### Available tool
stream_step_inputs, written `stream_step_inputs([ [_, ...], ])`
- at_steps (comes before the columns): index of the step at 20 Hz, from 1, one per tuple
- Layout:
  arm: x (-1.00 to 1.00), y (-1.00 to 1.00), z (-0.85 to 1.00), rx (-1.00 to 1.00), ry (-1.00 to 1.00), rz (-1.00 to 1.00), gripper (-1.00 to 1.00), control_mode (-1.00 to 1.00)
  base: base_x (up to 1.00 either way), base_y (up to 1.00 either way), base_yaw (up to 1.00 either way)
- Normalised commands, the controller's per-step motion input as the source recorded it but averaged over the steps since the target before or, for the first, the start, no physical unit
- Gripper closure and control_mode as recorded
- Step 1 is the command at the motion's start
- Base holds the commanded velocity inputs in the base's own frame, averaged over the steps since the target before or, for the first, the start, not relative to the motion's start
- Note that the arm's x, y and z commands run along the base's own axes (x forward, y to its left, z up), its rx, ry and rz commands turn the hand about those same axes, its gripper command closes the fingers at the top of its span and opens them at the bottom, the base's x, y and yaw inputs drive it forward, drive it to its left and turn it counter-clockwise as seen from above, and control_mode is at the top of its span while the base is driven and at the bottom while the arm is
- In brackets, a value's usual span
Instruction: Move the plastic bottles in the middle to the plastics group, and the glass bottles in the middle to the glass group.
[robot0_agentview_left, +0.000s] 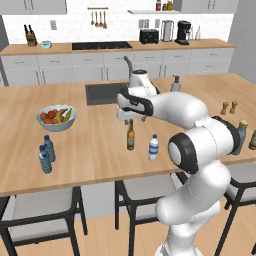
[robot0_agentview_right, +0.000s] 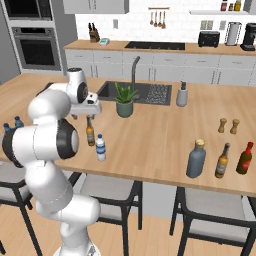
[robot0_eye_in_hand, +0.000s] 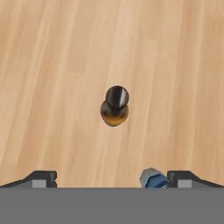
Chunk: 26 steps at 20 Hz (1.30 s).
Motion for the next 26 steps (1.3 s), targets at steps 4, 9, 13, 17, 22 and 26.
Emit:
stream_step_inputs([
  [4, 0.32, 0.00, 0.00, 0.00, 0.00, 0.00, -1.00, -1.00, 0.00, 0.00, 0.00],
  [9, 0.21, 0.00, -0.03, 0.00, 0.00, 0.00, -1.00, -1.00, 0.00, 0.00, 0.00],
  [13, 0.08, 0.06, -0.10, -0.01, 0.00, 0.00, -1.00, -1.00, 0.00, 0.00, 0.00],
  [17, 0.00, 0.10, -0.17, -0.02, 0.00, 0.00, -1.00, -1.00, 0.00, 0.00, 0.00],
  [22, 0.09, 0.07, -0.15, -0.02, 0.00, 0.00, -1.00, -1.00, 0.00, 0.00, 0.00],
  [26, 0.27, 0.00, -0.09, 0.00, 0.00, 0.00, -1.00, -1.00, 0.00, 0.00, 0.00],
])
